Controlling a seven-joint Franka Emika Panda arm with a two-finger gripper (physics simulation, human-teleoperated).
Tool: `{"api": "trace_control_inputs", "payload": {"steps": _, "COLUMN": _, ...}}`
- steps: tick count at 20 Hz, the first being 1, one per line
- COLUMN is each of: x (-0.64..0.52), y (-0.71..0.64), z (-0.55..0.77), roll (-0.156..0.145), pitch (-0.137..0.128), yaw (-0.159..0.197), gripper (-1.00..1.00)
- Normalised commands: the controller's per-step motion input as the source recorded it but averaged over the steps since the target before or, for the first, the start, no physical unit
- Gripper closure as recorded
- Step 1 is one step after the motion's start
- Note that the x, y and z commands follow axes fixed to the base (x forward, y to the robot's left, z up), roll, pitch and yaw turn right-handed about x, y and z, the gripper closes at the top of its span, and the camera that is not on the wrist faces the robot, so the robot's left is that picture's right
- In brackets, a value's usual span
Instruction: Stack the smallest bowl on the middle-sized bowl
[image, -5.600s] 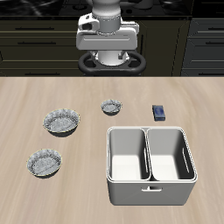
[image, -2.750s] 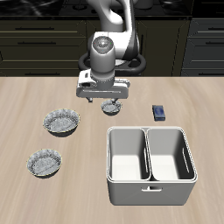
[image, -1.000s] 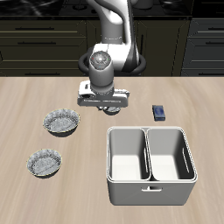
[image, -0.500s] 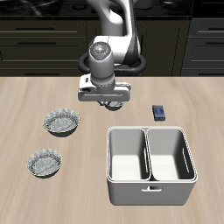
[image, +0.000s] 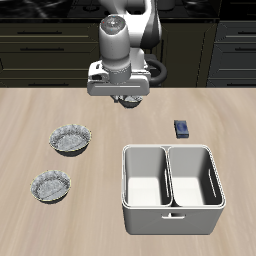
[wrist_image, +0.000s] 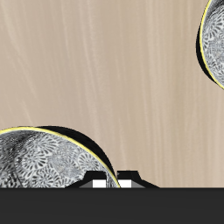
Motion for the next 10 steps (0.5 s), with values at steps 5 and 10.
{"api": "trace_control_inputs", "payload": {"steps": 5, "x": 0.02, "y": -0.03, "z": 0.58, "roll": -0.004, "pitch": -0.061, "yaw": 0.015, "gripper": 1.00}}
{"api": "trace_control_inputs", "payload": {"steps": 10, "x": 0.12, "y": -0.06, "z": 0.30, "roll": -0.005, "pitch": -0.016, "yaw": -0.011, "gripper": 1.00}}
